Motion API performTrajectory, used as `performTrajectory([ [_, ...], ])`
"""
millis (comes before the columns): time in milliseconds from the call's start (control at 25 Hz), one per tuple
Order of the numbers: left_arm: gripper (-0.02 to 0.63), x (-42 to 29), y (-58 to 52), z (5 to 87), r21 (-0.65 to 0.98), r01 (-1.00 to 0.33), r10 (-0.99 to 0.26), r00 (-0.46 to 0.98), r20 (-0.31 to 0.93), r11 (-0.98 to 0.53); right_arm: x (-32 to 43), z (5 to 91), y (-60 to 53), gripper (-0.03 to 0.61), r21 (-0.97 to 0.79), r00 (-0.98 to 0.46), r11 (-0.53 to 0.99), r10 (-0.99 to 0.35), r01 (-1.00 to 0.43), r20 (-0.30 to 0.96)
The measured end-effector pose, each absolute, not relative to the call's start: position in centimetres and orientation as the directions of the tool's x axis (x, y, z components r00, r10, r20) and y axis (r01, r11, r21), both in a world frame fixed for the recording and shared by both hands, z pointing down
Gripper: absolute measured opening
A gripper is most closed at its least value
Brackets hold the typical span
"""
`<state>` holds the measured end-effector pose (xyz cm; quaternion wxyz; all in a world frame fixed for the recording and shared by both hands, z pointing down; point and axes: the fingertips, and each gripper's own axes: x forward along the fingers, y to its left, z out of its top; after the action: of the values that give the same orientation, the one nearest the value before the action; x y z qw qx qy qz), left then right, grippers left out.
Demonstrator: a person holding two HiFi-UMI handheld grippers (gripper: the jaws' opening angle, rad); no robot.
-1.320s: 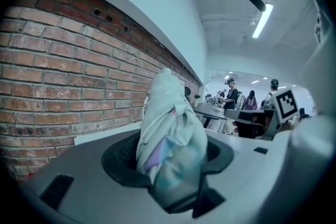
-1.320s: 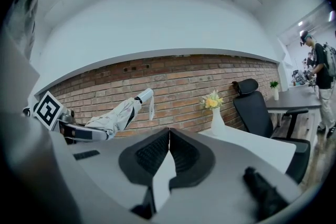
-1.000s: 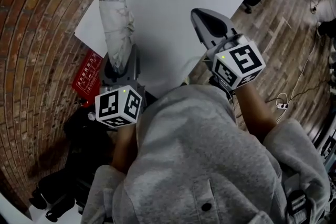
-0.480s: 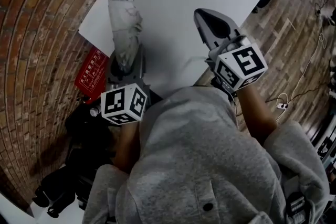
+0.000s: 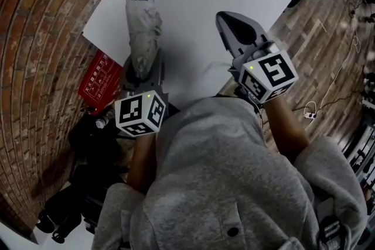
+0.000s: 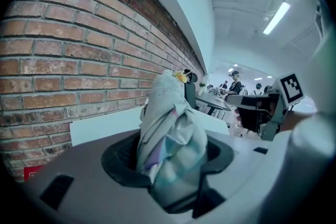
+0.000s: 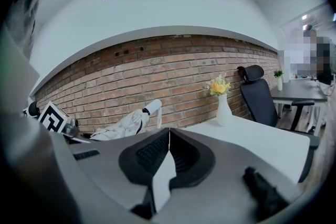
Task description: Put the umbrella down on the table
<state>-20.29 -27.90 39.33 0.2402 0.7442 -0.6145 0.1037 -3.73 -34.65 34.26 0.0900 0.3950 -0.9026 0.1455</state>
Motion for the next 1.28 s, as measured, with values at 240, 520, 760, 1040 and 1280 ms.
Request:
performTrajectory([
  [240, 0.242, -20.5, -28.0, 40.4, 0.233, -0.965, -0.855, 0.222, 0.469, -0.123, -4.2, 35.3, -34.8, 0.025, -0.197, -0.678, 0.651, -0.673, -0.733, 0.295],
  [520, 0.242, -20.6, -28.5, 41.5, 0.239, -0.964, -0.843, 0.221, 0.490, -0.114, -5.1, 36.0, -35.1, 0.025, -0.213, -0.689, 0.659, -0.653, -0.721, 0.313],
  [760, 0.242, -20.5, -28.8, 42.9, 0.245, -0.963, -0.824, 0.228, 0.519, -0.112, -5.6, 36.9, -35.7, 0.025, -0.225, -0.692, 0.658, -0.643, -0.718, 0.329],
  [1040, 0.242, -20.1, -29.0, 44.5, 0.234, -0.965, -0.801, 0.231, 0.552, -0.117, -5.3, 37.3, -36.3, 0.025, -0.226, -0.685, 0.651, -0.646, -0.725, 0.337],
  [1280, 0.242, -19.9, -29.3, 45.9, 0.230, -0.965, -0.782, 0.238, 0.576, -0.125, -5.0, 37.8, -36.7, 0.025, -0.225, -0.677, 0.642, -0.650, -0.732, 0.346],
])
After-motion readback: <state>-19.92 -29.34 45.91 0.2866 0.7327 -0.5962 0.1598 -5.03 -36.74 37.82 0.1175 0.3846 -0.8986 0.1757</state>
